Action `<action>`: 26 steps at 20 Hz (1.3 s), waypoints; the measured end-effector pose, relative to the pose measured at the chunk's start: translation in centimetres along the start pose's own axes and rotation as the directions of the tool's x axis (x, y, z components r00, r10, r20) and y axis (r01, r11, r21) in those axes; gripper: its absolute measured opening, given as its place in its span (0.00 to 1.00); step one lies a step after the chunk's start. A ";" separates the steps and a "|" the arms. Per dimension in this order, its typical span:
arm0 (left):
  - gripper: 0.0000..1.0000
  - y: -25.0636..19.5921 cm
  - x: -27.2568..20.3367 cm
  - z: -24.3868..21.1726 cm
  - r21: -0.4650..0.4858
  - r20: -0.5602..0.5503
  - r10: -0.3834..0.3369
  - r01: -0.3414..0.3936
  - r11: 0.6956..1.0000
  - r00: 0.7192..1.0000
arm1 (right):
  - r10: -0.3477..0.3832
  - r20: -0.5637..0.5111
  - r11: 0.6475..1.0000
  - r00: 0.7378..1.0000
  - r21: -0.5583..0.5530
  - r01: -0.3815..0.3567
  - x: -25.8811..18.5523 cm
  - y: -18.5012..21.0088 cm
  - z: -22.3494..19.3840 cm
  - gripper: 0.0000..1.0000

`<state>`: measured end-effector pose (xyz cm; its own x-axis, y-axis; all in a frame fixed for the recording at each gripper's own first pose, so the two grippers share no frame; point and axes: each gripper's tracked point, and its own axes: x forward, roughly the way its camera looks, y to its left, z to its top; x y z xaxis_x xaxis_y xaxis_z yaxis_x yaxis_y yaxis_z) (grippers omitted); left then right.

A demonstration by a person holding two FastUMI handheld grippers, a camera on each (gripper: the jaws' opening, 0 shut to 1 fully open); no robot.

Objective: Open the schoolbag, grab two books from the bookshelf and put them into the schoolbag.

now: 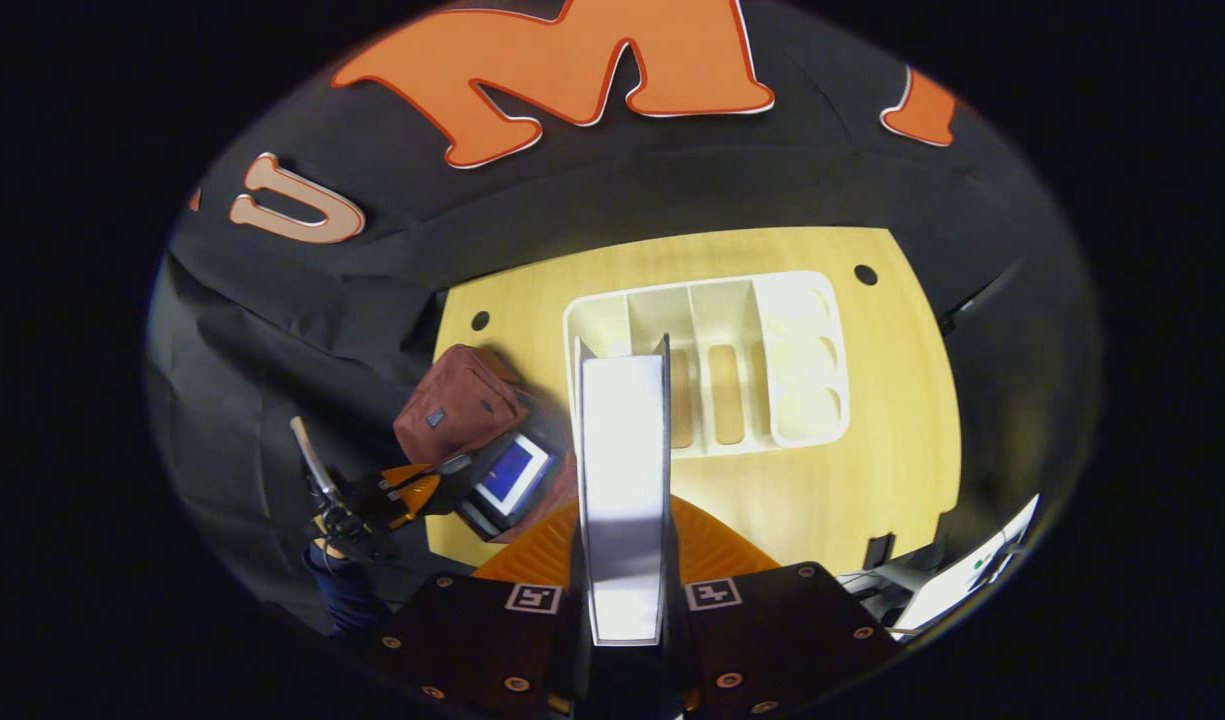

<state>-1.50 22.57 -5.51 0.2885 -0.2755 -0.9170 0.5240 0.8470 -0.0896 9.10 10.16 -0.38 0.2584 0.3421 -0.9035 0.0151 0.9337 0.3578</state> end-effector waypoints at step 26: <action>0.01 1.6 -4.8 3.4 -0.031 0.025 0.048 -0.048 0.998 0.999 | 0.455 0.163 0.776 0.876 0.410 -0.479 19.5 14.2 -13.6 0.28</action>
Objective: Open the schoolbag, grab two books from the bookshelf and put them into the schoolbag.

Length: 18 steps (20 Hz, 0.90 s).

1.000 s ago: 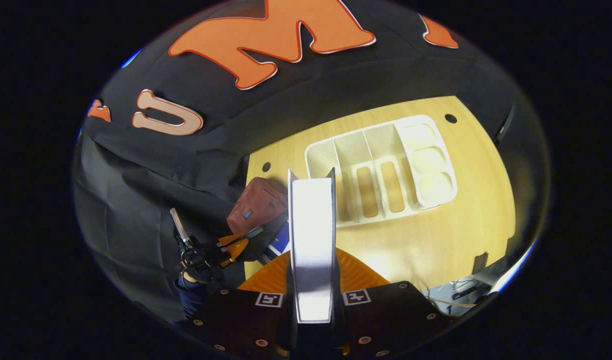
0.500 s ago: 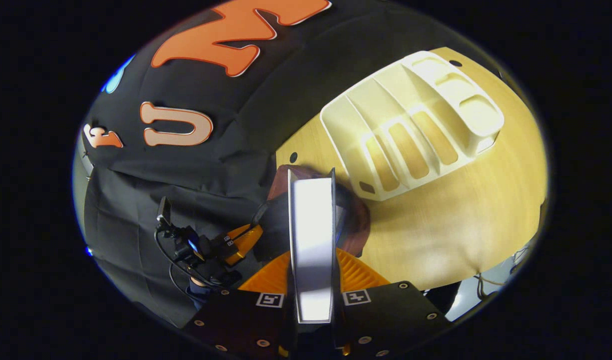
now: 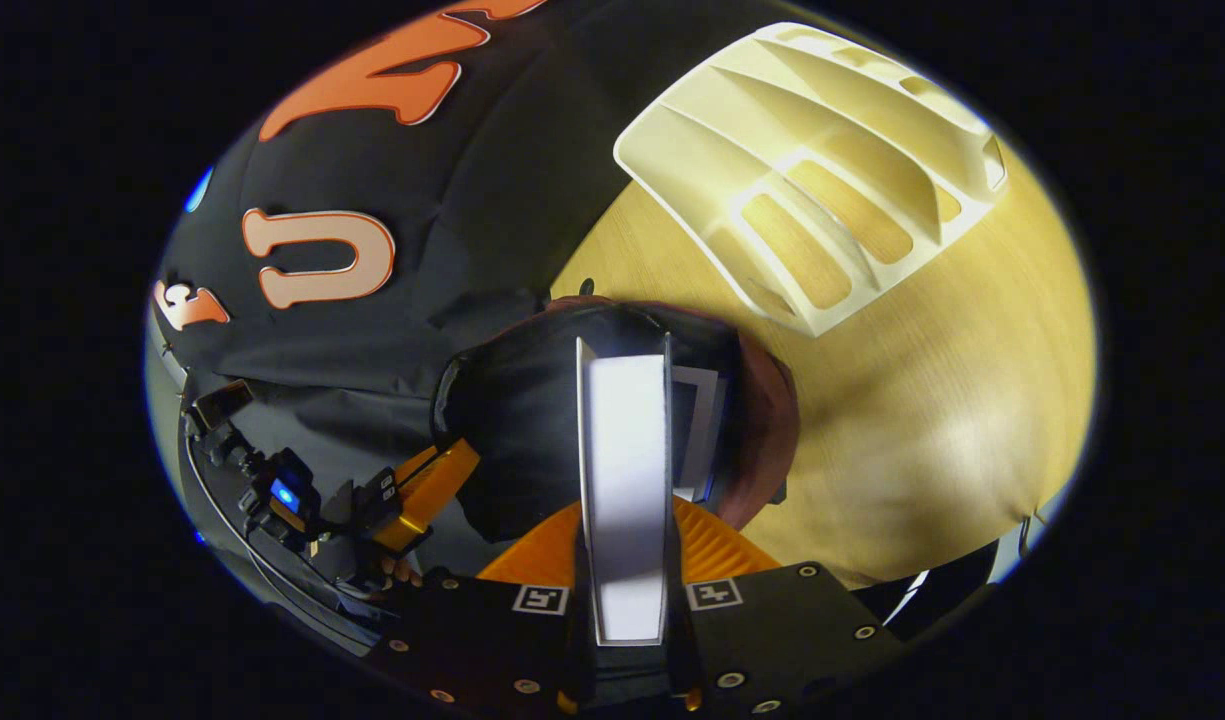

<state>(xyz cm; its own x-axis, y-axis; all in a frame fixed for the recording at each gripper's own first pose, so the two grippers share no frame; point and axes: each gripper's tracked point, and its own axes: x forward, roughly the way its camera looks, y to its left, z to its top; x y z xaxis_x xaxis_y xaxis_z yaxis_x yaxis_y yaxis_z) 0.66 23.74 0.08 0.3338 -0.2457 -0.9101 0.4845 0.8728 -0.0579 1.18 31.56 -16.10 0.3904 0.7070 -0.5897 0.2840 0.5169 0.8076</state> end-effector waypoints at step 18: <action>0.01 -3.0 -1.8 0.5 0.106 0.027 -0.087 0.084 0.991 0.996 | 0.117 0.102 0.982 0.988 0.137 -0.131 14.2 1.9 -2.2 0.28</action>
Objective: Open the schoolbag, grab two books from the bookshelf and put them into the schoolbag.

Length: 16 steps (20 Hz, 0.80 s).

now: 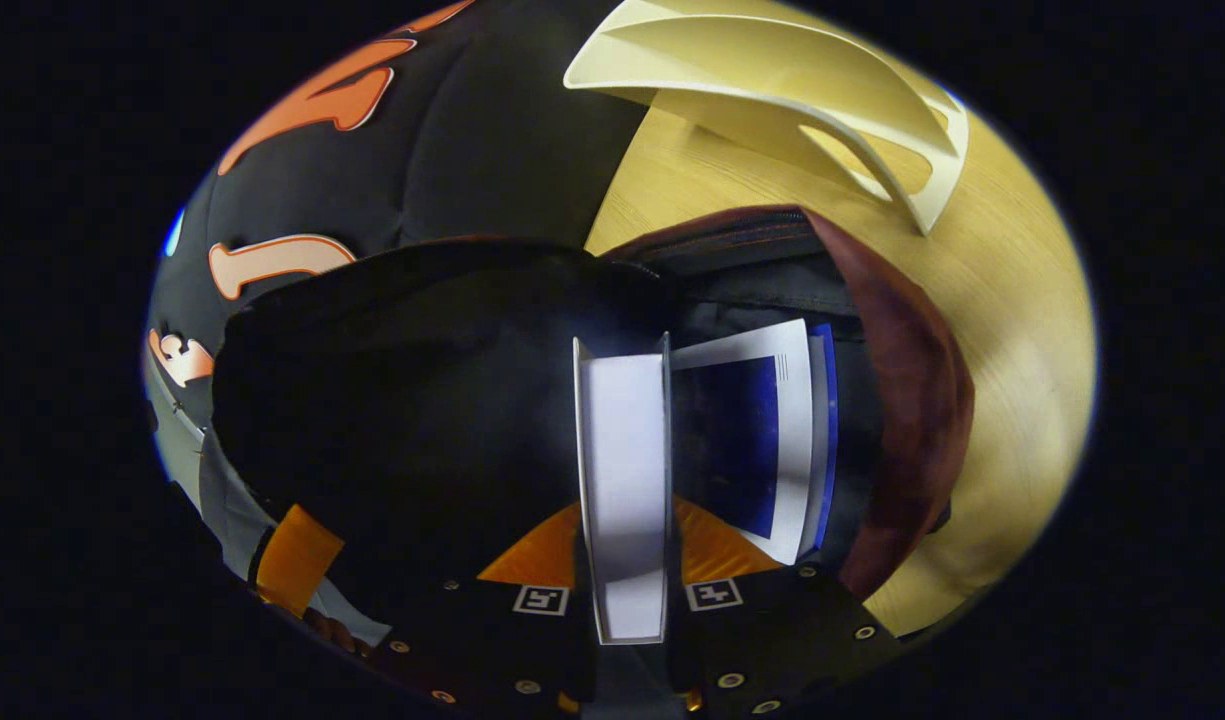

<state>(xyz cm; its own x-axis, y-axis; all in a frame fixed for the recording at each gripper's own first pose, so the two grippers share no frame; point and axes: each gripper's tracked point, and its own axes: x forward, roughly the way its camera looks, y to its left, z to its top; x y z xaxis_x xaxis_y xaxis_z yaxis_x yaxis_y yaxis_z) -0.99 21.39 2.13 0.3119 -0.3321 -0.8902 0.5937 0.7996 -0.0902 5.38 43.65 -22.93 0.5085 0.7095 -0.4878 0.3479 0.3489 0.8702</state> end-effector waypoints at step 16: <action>0.07 1.4 2.1 -1.2 -0.032 -0.021 0.059 -0.060 0.998 0.998 | -0.198 0.085 0.966 0.977 -0.154 0.209 -8.3 -1.7 5.5 0.98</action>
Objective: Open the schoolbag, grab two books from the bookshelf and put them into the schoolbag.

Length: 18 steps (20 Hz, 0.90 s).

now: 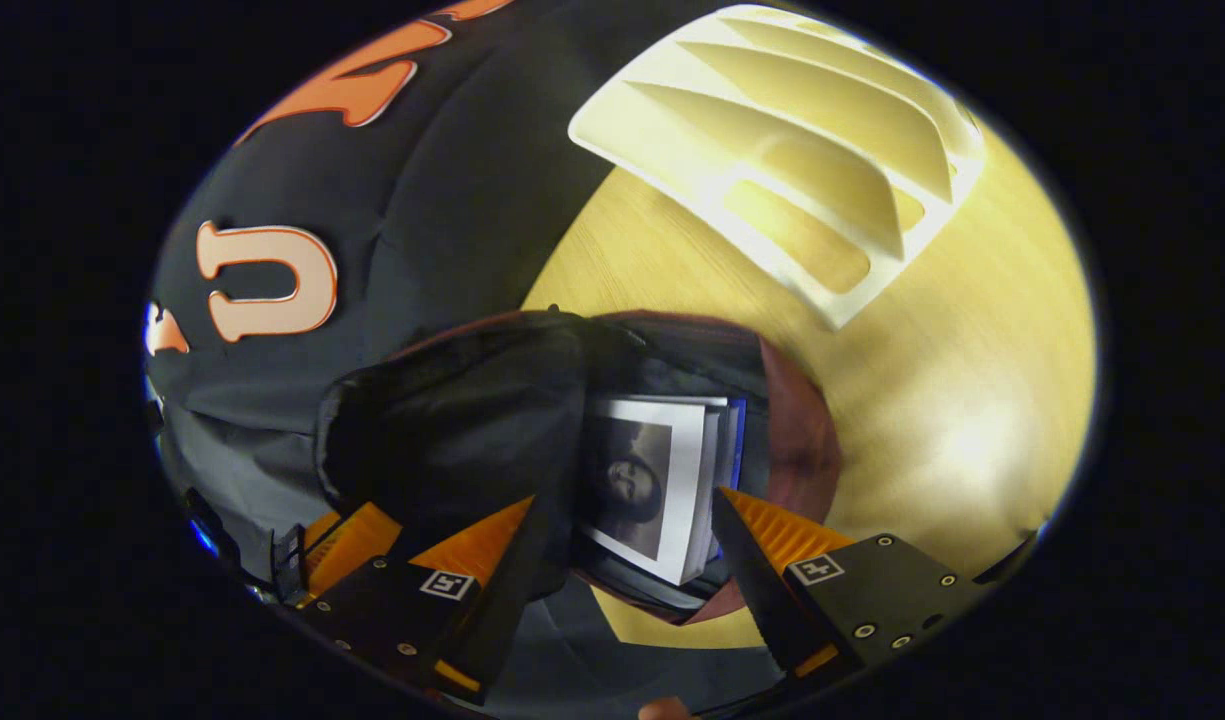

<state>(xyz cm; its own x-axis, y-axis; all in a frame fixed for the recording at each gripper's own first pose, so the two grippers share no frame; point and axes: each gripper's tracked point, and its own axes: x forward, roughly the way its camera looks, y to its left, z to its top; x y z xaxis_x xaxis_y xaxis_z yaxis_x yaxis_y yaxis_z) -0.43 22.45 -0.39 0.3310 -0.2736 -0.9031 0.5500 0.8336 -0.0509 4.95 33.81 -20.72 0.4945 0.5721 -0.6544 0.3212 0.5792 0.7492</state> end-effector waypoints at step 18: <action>0.52 -9.3 6.0 -4.0 -0.073 -0.047 0.144 -0.147 0.986 0.988 | -0.068 0.427 0.908 0.902 -0.347 0.233 -18.7 -6.7 18.2 0.97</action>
<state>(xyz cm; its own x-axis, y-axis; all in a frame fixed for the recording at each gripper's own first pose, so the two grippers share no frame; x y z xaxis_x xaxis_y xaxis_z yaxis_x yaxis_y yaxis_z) -6.60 14.99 -6.99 0.3700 -0.1279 -0.9202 0.4381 0.8974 0.0515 8.25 8.69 -11.64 0.7689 0.2281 -0.5972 0.1269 0.8612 0.4922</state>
